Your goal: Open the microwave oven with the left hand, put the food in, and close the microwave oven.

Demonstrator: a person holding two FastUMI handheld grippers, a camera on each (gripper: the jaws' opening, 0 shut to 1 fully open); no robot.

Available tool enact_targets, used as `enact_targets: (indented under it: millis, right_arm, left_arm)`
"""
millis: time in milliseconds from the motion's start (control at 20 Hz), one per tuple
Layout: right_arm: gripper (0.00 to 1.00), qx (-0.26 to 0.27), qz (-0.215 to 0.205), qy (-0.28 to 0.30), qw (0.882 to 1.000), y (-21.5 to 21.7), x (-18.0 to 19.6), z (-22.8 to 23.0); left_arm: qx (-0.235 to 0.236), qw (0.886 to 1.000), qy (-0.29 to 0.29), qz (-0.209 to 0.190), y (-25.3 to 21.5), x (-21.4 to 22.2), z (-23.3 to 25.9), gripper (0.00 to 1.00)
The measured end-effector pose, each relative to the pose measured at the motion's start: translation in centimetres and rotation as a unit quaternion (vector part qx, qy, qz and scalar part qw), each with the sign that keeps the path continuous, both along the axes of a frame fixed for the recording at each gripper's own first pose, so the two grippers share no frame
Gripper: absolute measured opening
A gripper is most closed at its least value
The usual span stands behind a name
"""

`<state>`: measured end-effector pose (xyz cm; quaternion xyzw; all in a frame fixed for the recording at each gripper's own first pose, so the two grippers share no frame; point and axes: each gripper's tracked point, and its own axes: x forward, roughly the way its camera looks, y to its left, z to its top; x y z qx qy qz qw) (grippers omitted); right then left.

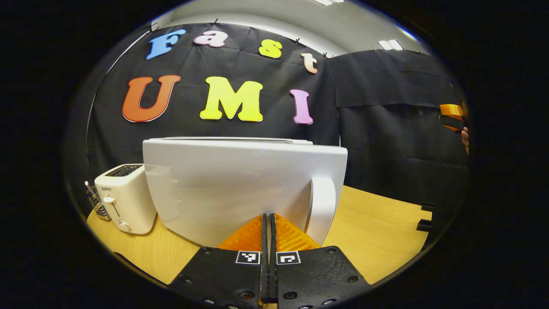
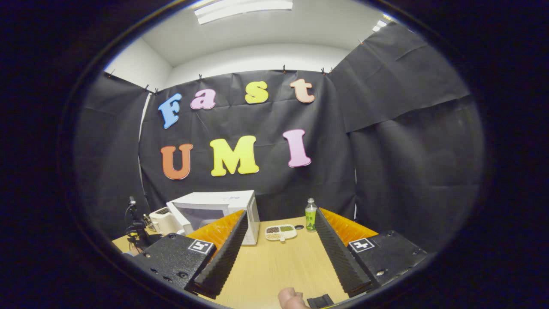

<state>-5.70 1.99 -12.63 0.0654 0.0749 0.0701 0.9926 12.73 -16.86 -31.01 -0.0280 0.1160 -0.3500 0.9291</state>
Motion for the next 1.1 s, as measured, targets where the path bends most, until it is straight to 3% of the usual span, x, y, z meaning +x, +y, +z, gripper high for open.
enact_targets:
  millis: [500,750,900,950,1100]
  right_arm:
    - [0.89,0.005,0.024,0.011,1.0,0.5,-0.1,-1.5]
    - [0.89,0.003,0.026,0.011,1.0,0.2,0.3,-1.9]
    - [0.89,0.005,0.028,0.016,0.999,0.1,0.7,-2.7]
    - [1.0,0.004,0.027,0.018,0.999,0.0,0.8,-2.9]
    - [0.99,0.008,0.029,0.028,0.999,0.1,1.2,-3.6]
  left_arm:
    - [-0.021,0.999,0.033,0.022,-7.7,5.6,0.7,0.0]
    - [0.005,0.998,0.05,0.046,-9.6,8.6,-0.6,0.0]
    - [0.035,0.995,0.042,0.081,-9.8,11.2,-1.4,0.0]
    - [0.045,0.994,0.048,0.093,-9.9,11.5,-1.8,0.0]
    - [0.061,0.993,0.032,0.093,-10.4,12.2,-2.0,0.0]
